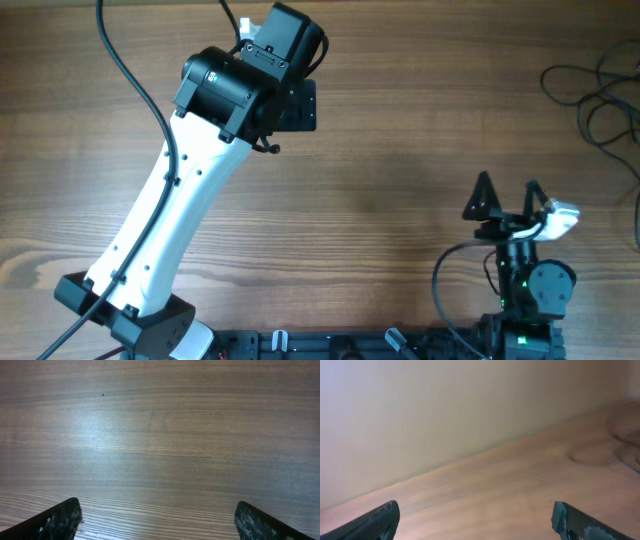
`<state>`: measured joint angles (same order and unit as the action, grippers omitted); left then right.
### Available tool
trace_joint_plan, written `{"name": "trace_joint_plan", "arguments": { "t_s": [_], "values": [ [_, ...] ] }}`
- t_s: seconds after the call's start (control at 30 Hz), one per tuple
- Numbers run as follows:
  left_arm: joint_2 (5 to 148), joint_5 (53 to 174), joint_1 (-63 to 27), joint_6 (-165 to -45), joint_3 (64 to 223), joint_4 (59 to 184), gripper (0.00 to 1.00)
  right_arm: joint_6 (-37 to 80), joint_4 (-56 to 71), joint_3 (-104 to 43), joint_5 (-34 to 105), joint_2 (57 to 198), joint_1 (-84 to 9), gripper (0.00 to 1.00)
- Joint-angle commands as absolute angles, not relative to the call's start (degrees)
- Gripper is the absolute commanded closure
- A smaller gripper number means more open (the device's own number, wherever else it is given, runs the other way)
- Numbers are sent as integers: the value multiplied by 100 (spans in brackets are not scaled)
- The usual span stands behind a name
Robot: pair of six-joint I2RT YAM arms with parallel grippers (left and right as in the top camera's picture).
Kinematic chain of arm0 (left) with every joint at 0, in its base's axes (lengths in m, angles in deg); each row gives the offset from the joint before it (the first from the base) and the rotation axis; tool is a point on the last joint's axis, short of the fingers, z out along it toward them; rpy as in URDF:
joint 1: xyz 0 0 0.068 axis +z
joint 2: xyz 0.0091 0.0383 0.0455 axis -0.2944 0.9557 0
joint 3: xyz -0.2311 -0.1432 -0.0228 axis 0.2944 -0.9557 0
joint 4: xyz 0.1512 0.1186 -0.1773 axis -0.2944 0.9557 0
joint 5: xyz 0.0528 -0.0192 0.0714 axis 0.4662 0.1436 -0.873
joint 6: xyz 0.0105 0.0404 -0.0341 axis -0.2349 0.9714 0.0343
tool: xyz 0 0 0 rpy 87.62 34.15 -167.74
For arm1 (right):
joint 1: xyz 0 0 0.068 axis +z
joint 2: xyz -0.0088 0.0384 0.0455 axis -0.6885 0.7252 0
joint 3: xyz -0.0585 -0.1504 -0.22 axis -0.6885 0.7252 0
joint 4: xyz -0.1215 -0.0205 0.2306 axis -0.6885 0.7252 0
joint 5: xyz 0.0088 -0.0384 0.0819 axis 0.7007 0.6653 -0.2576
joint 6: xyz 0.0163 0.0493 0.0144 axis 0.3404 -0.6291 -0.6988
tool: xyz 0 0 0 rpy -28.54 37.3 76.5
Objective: Untangle cables
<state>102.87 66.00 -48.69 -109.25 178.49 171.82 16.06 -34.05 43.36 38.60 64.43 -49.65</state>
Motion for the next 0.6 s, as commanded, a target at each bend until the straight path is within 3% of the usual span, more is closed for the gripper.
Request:
{"name": "trace_joint_plan", "arguments": {
  "t_s": [0.0,0.1,0.43,0.5,0.53,0.57],
  "values": [
    [10226,6650,-4884,-10984,17834,17168,0,2432,-3359,4343,3761,6391,-4473,1],
    [10226,6711,-4884,-10982,17834,17168,0,2926,-2887,4343,3947,6391,-4357,14],
    [10226,6709,-4884,-10978,17834,17166,0,4128,-2517,4343,4002,6398,-4359,25],
    [10226,6709,-4884,-10978,17834,17166,0,4130,-2517,4343,4107,6398,-4359,24],
    [10226,6709,-4884,-10978,17834,17164,0,4135,-2517,4343,4109,6398,-4359,0],
    [10226,6709,-4884,-10978,17834,17164,0,4135,-2517,4343,4107,6398,-4359,0]
  ]
}}
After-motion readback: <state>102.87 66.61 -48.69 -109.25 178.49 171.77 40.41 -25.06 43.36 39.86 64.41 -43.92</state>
